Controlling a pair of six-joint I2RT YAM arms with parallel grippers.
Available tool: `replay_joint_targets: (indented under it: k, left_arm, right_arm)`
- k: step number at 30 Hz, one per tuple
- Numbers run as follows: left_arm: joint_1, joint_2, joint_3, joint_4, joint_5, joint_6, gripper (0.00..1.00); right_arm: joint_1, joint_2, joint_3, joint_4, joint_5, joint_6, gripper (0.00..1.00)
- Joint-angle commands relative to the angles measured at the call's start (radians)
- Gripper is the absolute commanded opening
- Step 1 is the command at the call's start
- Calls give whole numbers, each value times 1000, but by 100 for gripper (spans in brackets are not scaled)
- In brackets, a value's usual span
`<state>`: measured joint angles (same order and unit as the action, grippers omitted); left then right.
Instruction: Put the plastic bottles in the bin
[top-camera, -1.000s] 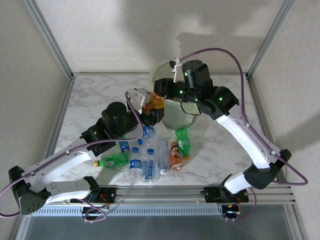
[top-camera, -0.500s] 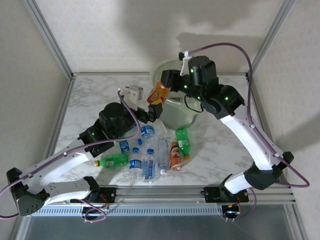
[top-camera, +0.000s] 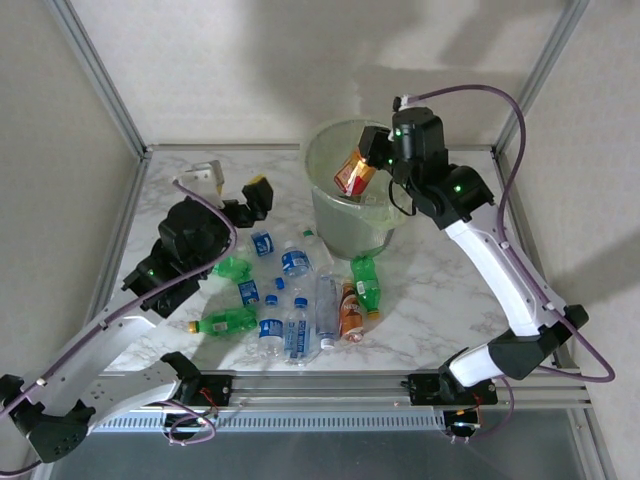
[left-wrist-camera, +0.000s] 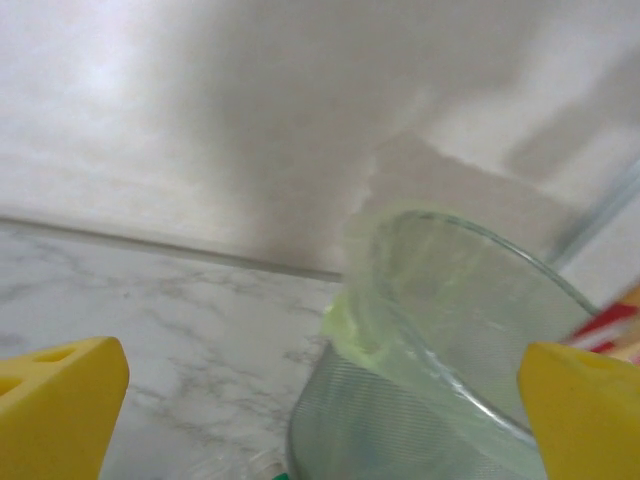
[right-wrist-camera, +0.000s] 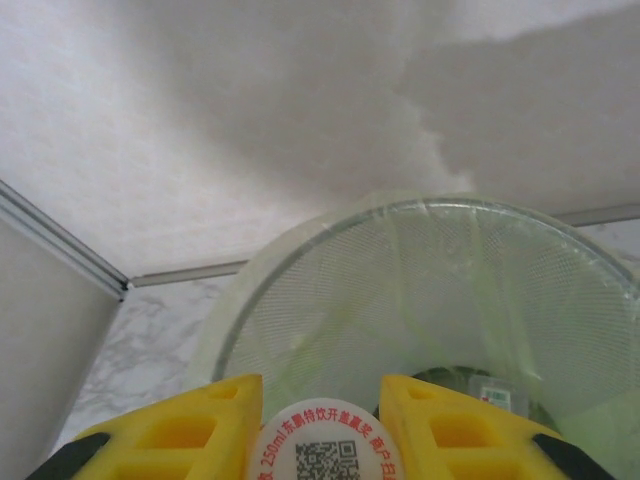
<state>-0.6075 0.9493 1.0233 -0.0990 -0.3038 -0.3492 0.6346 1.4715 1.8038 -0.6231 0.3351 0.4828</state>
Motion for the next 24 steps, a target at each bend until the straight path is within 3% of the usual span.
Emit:
replay_joint_targets:
  k: [1, 10, 15, 20, 24]
  left_arm:
    - [81, 17, 0, -105, 3, -116, 99]
    - [333, 67, -84, -255, 169, -309, 98]
    - [446, 65, -187, -300, 242, -361, 95]
    - [504, 47, -258, -339, 249, -364, 92]
    - [521, 32, -293, -345, 249, -366, 92]
  right_arm:
    - [-3, 33, -15, 44, 75, -29, 30]
    - [-3, 137, -50, 113, 126, -80, 30]
    - [-3, 156, -131, 185, 99, -85, 36]
    - [-2, 186, -158, 202, 65, -84, 39]
    - [-3, 197, -180, 207, 58, -74, 50]
